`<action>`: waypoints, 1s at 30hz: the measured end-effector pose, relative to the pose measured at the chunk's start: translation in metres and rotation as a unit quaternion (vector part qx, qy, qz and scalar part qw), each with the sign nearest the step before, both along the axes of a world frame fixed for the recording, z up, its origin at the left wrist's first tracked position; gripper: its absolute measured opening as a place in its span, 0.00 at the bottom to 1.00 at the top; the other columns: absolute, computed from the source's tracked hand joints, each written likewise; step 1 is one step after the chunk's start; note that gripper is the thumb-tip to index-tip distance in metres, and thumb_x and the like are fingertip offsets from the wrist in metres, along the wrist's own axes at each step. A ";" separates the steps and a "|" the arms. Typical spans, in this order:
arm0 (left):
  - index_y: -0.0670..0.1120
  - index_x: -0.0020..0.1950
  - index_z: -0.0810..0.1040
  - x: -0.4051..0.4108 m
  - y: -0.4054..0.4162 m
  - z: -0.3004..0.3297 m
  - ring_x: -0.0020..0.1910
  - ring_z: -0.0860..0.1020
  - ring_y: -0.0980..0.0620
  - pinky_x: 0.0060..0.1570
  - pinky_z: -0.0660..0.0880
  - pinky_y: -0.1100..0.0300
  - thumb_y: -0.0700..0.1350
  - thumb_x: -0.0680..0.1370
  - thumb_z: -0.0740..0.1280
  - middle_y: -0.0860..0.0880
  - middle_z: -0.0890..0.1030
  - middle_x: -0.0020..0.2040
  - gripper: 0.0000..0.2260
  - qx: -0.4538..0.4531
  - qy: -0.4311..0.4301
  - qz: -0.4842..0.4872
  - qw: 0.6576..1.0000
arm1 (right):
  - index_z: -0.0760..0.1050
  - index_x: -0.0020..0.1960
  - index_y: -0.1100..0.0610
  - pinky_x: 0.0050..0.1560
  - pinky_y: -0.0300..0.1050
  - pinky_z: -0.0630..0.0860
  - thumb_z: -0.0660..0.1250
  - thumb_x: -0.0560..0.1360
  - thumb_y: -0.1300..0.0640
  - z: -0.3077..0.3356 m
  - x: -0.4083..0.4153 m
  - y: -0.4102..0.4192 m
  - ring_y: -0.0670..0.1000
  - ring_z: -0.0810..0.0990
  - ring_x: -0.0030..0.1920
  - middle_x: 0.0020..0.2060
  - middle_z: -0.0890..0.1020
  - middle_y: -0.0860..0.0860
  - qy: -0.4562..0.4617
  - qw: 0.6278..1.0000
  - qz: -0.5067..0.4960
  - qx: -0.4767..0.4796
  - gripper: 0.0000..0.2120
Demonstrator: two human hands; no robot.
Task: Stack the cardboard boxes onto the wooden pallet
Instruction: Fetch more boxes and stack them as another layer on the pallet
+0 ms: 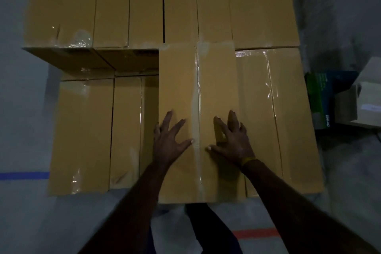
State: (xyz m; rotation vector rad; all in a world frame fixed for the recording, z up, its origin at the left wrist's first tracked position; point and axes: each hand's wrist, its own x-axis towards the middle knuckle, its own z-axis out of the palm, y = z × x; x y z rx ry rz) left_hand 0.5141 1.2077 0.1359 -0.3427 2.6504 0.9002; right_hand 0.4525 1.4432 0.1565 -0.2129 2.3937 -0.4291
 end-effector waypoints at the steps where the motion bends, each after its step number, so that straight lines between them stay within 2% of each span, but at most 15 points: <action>1: 0.64 0.78 0.60 -0.003 0.002 -0.011 0.79 0.45 0.37 0.71 0.57 0.32 0.64 0.71 0.72 0.59 0.41 0.81 0.37 0.006 -0.037 -0.015 0.999 | 0.42 0.80 0.38 0.75 0.69 0.52 0.74 0.67 0.33 -0.011 -0.002 0.002 0.67 0.38 0.77 0.78 0.30 0.48 -0.022 0.999 0.020 0.019 0.54; 4: 0.66 0.79 0.51 -0.006 0.008 -0.030 0.78 0.38 0.34 0.71 0.54 0.31 0.60 0.72 0.73 0.61 0.33 0.79 0.42 -0.007 -0.097 -0.054 0.994 | 0.34 0.80 0.43 0.76 0.68 0.43 0.74 0.68 0.35 -0.035 0.003 0.006 0.68 0.30 0.75 0.76 0.27 0.54 -0.040 0.994 0.077 0.065 0.58; 6: 0.67 0.79 0.49 -0.011 0.008 -0.033 0.78 0.37 0.33 0.71 0.54 0.31 0.61 0.73 0.73 0.60 0.32 0.79 0.43 -0.027 -0.109 -0.063 0.992 | 0.31 0.79 0.43 0.75 0.67 0.42 0.74 0.68 0.36 -0.039 0.005 0.005 0.68 0.29 0.75 0.75 0.26 0.56 -0.031 0.992 0.093 0.083 0.60; 11: 0.61 0.80 0.50 -0.012 0.011 -0.006 0.79 0.40 0.35 0.73 0.56 0.31 0.61 0.74 0.72 0.52 0.36 0.81 0.42 -0.083 -0.138 -0.075 0.984 | 0.36 0.80 0.44 0.75 0.70 0.42 0.72 0.70 0.35 -0.017 -0.003 0.004 0.65 0.33 0.77 0.78 0.31 0.55 -0.066 0.992 0.086 0.062 0.55; 15: 0.58 0.80 0.53 0.000 0.018 0.040 0.80 0.44 0.38 0.74 0.57 0.34 0.60 0.75 0.71 0.48 0.40 0.82 0.39 -0.072 -0.093 -0.037 0.992 | 0.41 0.81 0.45 0.74 0.69 0.43 0.67 0.75 0.36 0.031 0.008 -0.007 0.59 0.37 0.79 0.80 0.37 0.51 -0.001 0.998 0.066 0.026 0.47; 18: 0.56 0.80 0.54 0.017 0.017 0.076 0.80 0.48 0.38 0.73 0.60 0.37 0.60 0.76 0.69 0.46 0.43 0.82 0.37 -0.091 -0.056 -0.022 0.994 | 0.41 0.81 0.46 0.75 0.69 0.43 0.62 0.77 0.36 0.068 0.022 -0.015 0.58 0.38 0.79 0.80 0.38 0.51 0.046 0.995 0.085 0.021 0.43; 24: 0.55 0.80 0.55 0.072 -0.002 0.142 0.79 0.49 0.38 0.71 0.62 0.37 0.59 0.77 0.68 0.45 0.44 0.82 0.36 -0.091 -0.041 0.033 0.994 | 0.41 0.81 0.46 0.75 0.69 0.43 0.61 0.78 0.36 0.130 0.065 -0.037 0.58 0.39 0.80 0.80 0.39 0.51 0.081 0.988 0.126 0.027 0.41; 30: 0.56 0.81 0.54 0.166 -0.031 0.178 0.80 0.48 0.39 0.72 0.62 0.36 0.59 0.77 0.68 0.47 0.43 0.82 0.36 -0.075 -0.017 0.078 0.994 | 0.39 0.81 0.46 0.74 0.69 0.43 0.59 0.78 0.35 0.169 0.129 -0.067 0.59 0.39 0.80 0.80 0.38 0.51 0.113 0.980 0.165 0.024 0.41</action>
